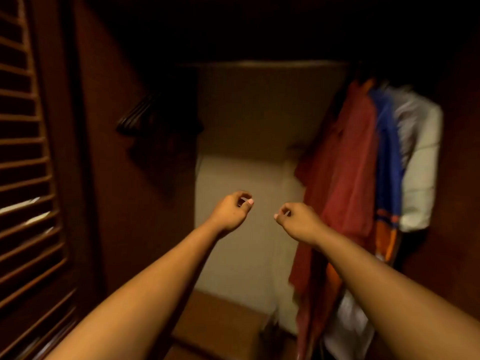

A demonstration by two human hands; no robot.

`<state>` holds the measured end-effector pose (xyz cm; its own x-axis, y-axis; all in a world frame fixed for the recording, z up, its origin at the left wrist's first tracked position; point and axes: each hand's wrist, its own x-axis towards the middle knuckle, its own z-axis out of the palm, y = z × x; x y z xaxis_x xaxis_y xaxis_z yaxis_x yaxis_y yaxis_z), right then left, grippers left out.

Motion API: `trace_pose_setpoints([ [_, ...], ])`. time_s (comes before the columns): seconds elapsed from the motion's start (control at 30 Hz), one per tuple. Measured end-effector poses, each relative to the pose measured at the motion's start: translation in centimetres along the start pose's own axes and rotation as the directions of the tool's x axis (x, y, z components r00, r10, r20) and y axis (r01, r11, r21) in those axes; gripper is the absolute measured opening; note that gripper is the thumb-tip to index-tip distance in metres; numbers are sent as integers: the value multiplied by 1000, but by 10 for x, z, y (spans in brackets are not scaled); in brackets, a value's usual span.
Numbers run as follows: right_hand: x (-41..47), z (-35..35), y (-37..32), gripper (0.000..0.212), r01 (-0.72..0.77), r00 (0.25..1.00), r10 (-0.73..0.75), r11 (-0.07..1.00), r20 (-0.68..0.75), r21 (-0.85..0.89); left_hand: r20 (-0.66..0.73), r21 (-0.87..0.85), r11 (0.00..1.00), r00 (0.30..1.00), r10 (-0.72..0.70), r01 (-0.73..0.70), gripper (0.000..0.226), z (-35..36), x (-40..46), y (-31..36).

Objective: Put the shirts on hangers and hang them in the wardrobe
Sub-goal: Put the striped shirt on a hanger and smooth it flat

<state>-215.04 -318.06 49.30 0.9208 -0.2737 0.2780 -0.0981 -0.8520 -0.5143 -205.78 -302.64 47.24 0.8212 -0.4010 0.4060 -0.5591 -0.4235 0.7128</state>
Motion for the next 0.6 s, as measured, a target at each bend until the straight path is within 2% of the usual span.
trace_pose_setpoints([
  [0.1, -49, 97, 10, 25, -57, 975, 36, 995, 220, 87, 36, 70, 971, 972, -231, 228, 30, 18, -98, -75],
  [0.17, -86, 160, 7, 26, -94, 929, 46, 989, 368, 113, 37, 107, 919, 922, -384, 379, 30, 23, -163, -122],
  [0.27, -145, 249, -7, 20, -67, 820, 6, 994, 572, 85, 43, 134, 798, 801, -597, 588, 30, 20, -263, -179],
  [0.33, -184, 298, -24, 25, -58, 736, -20, 994, 677, 93, 28, 132, 711, 715, -699, 690, 29, 13, -325, -204],
  [0.4, -219, 335, -46, 34, -59, 659, -38, 993, 751, 102, -1, 100, 618, 621, -784, 780, 29, 0, -379, -221],
  [0.5, -262, 378, -85, 31, 2, 573, -101, 993, 813, 122, -83, 29, 474, 474, -876, 880, 32, -27, -450, -240],
  [0.6, -298, 414, -127, 30, 42, 499, -148, 988, 854, 147, -157, -39, 380, 370, -916, 924, 29, -60, -507, -256],
])
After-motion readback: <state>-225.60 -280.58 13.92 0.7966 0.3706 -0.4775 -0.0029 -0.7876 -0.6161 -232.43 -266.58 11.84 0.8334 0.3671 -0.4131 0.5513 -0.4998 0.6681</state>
